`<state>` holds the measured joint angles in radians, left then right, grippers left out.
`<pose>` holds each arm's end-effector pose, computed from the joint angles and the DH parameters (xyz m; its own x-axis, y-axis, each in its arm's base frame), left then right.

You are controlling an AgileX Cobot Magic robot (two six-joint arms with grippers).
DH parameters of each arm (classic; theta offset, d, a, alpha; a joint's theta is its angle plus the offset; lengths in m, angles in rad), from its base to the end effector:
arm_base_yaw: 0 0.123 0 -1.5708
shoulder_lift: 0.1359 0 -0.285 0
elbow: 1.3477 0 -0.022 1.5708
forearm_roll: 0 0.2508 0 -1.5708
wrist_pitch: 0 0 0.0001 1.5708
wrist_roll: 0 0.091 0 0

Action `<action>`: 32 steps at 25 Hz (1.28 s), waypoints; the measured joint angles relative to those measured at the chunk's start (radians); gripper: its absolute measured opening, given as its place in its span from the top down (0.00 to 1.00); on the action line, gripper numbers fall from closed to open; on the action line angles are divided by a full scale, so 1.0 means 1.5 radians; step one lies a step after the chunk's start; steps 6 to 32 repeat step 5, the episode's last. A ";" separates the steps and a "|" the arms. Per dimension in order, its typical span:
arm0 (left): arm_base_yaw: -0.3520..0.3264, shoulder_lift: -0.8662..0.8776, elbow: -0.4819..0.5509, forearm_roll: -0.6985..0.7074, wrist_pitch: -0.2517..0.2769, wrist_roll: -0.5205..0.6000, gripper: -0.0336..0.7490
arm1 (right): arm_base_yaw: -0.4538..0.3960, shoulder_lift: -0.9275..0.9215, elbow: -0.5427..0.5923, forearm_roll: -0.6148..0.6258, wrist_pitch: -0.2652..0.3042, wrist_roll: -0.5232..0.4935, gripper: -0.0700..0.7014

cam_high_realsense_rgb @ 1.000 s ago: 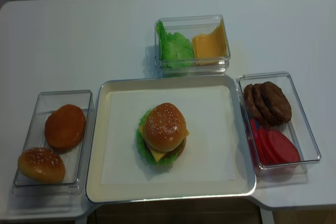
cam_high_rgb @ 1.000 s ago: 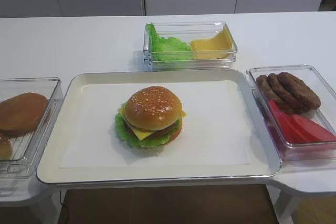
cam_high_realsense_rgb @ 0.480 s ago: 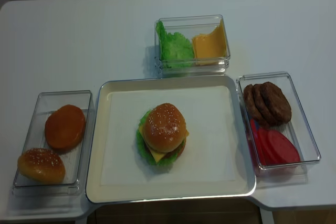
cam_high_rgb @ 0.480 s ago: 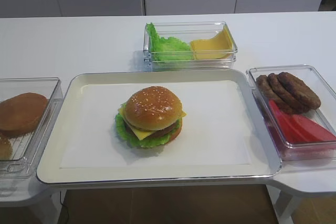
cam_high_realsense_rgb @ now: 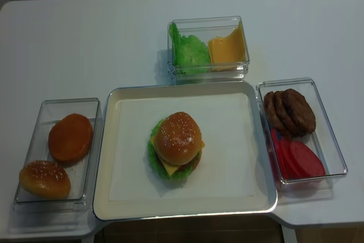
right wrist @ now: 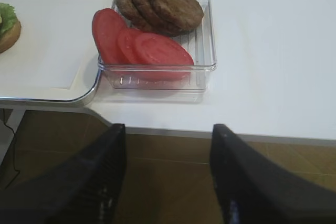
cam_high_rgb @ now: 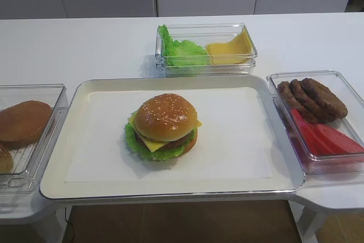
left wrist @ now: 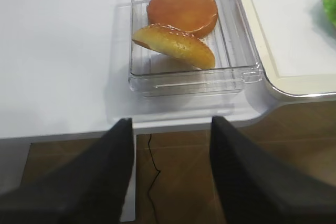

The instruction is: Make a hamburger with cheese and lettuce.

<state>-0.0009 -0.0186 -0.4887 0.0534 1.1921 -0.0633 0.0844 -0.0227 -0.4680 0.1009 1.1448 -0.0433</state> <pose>-0.0125 0.0045 0.2639 -0.5600 -0.0430 -0.8274 -0.0645 0.9979 -0.0081 -0.0093 0.0076 0.2620 -0.5333 -0.0466 -0.8447 -0.1619 0.9856 0.0478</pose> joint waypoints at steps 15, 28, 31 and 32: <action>0.000 0.000 0.000 0.000 0.000 0.000 0.51 | 0.000 0.000 0.000 0.000 0.000 0.000 0.38; 0.000 0.000 0.000 0.000 0.000 0.000 0.51 | 0.000 0.000 0.000 0.000 0.000 0.000 0.38; 0.000 0.000 0.000 0.000 0.000 0.000 0.51 | 0.000 0.000 0.000 0.000 0.000 0.000 0.38; 0.000 0.000 0.000 0.000 0.000 0.000 0.51 | 0.000 0.000 0.000 0.000 0.000 0.000 0.38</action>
